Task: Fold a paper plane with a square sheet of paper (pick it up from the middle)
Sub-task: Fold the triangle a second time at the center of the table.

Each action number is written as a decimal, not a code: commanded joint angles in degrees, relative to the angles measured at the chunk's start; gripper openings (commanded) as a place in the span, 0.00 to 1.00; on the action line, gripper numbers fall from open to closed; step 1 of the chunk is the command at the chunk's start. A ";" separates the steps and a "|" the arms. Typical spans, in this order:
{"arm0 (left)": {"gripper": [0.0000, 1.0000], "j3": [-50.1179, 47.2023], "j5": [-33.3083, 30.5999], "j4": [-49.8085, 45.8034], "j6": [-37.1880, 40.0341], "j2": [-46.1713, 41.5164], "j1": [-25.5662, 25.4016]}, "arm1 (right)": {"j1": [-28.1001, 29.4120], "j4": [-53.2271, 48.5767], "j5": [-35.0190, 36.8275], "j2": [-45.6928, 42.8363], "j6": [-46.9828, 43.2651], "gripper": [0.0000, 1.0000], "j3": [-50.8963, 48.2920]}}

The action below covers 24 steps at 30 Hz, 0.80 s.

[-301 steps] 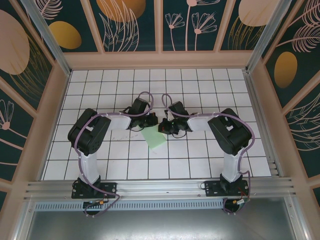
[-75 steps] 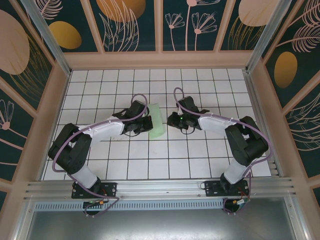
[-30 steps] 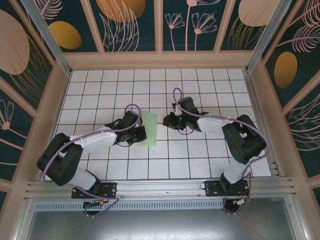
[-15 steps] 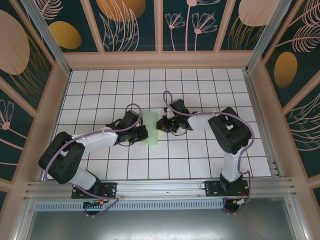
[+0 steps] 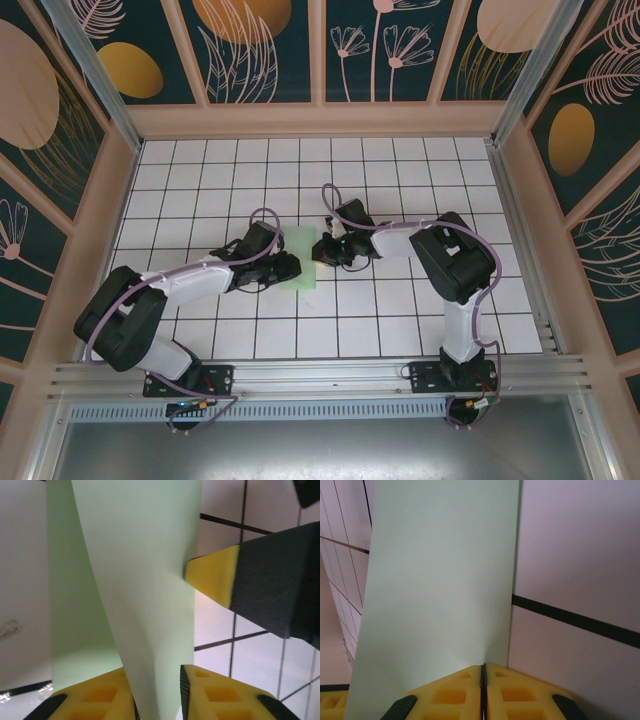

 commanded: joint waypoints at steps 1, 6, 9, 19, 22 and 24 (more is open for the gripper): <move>0.31 -0.98 3.23 3.42 -1.09 -2.62 0.23 | 0.41 -4.38 3.65 1.87 -1.85 0.12 0.80; 0.36 -1.75 6.12 8.17 -2.03 -3.08 0.24 | 0.40 -5.52 4.20 2.70 -1.68 0.12 1.18; 0.38 -1.97 6.70 10.22 -2.20 -2.57 0.26 | 0.44 -5.72 4.21 2.83 -1.59 0.12 1.26; 0.49 -1.38 4.76 15.64 -2.37 2.15 0.30 | -0.59 -3.33 0.70 -0.61 -0.54 0.17 0.48; 0.54 -1.02 5.03 17.01 -2.52 3.28 0.28 | -1.16 -3.51 0.21 -1.96 -0.55 0.20 0.63; 0.56 -0.70 5.03 17.38 -2.52 3.81 0.31 | -1.52 -3.88 -0.11 -2.37 -0.54 0.21 0.82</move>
